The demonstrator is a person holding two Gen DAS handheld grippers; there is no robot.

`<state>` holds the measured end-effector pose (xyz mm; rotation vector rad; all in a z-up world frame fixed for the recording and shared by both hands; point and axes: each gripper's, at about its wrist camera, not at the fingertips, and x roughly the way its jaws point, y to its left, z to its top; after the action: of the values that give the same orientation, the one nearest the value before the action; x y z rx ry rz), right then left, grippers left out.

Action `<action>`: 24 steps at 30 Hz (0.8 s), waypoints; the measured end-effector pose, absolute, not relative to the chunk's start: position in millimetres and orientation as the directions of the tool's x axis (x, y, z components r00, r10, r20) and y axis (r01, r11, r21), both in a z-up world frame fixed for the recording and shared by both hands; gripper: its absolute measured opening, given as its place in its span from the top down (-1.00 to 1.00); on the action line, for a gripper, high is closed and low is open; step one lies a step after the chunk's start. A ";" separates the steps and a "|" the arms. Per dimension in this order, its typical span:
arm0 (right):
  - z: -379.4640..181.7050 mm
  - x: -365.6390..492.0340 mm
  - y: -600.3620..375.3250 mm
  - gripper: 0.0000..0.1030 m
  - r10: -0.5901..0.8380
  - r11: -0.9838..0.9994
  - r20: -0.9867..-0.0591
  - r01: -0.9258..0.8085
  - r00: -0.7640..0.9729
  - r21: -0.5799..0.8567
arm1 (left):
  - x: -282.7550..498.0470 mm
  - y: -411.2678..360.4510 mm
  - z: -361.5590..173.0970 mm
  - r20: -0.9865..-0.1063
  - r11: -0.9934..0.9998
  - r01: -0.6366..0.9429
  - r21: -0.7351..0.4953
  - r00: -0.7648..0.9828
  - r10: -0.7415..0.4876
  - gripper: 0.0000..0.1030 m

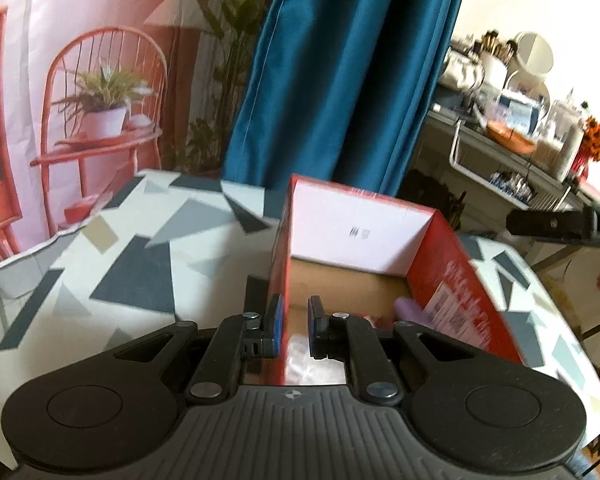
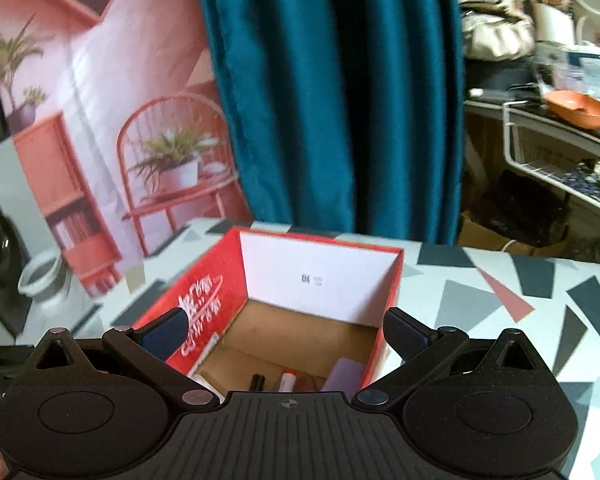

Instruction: Organize rigid objects

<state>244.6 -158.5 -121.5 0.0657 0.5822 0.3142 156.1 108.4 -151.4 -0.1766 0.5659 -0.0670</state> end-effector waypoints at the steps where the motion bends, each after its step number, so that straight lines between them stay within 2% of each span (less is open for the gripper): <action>1: -115.5 238.2 -159.4 -0.99 0.309 0.951 -0.515 -0.273 0.800 0.146 | 153.7 108.3 -143.5 -0.515 0.982 0.025 -0.189 0.848 -0.121 0.69; 3: -103.5 226.0 -158.8 -0.99 0.284 0.958 -0.495 -0.259 0.821 0.120 | 146.1 105.3 -125.8 -0.482 0.984 0.038 -0.176 0.868 -0.120 0.17; 4: -96.6 220.9 -159.5 -0.99 0.276 0.961 -0.483 -0.255 0.831 0.109 | 140.5 103.4 -116.3 -0.456 0.985 0.041 -0.166 0.883 -0.114 -0.31; 5: -89.7 213.1 -160.2 -0.99 0.269 0.963 -0.467 -0.252 0.842 0.100 | 133.7 101.0 -106.5 -0.423 0.985 0.049 -0.164 0.899 -0.115 -0.62; 7: -75.2 197.7 -161.1 -0.99 0.247 0.969 -0.444 -0.234 0.861 0.084 | 119.6 98.4 -86.4 -0.364 0.984 0.059 -0.169 0.924 -0.119 -0.91; 8: -68.3 190.6 -161.3 -0.99 0.229 0.973 -0.439 -0.219 0.869 0.074 | 114.2 96.8 -77.8 -0.348 0.984 0.055 -0.171 0.931 -0.113 -0.99; 11: -48.4 167.4 -159.7 -0.99 0.176 0.984 -0.440 -0.175 0.881 0.044 | 98.3 90.0 -50.5 -0.327 0.985 0.022 -0.171 0.942 -0.078 -1.00; 16: -19.8 115.1 -163.5 -0.99 0.153 0.988 -0.348 -0.143 0.925 0.055 | 72.9 75.2 -17.8 -0.310 0.992 -0.023 -0.124 0.951 -0.017 -1.00; 20: 3.2 74.7 -170.4 -0.99 0.103 0.993 -0.310 -0.082 0.945 0.081 | 49.2 59.4 6.5 -0.290 0.995 -0.077 -0.061 0.955 0.057 -1.00; 24: 20.6 39.4 -176.9 -0.99 0.091 0.991 -0.274 -0.059 0.957 0.122 | 12.4 44.3 28.7 -0.219 0.999 -0.029 -0.014 0.975 0.025 -1.00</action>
<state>39.4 -176.9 20.6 0.1137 0.2829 0.0761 12.4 44.3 28.7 -0.0168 0.2209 0.0271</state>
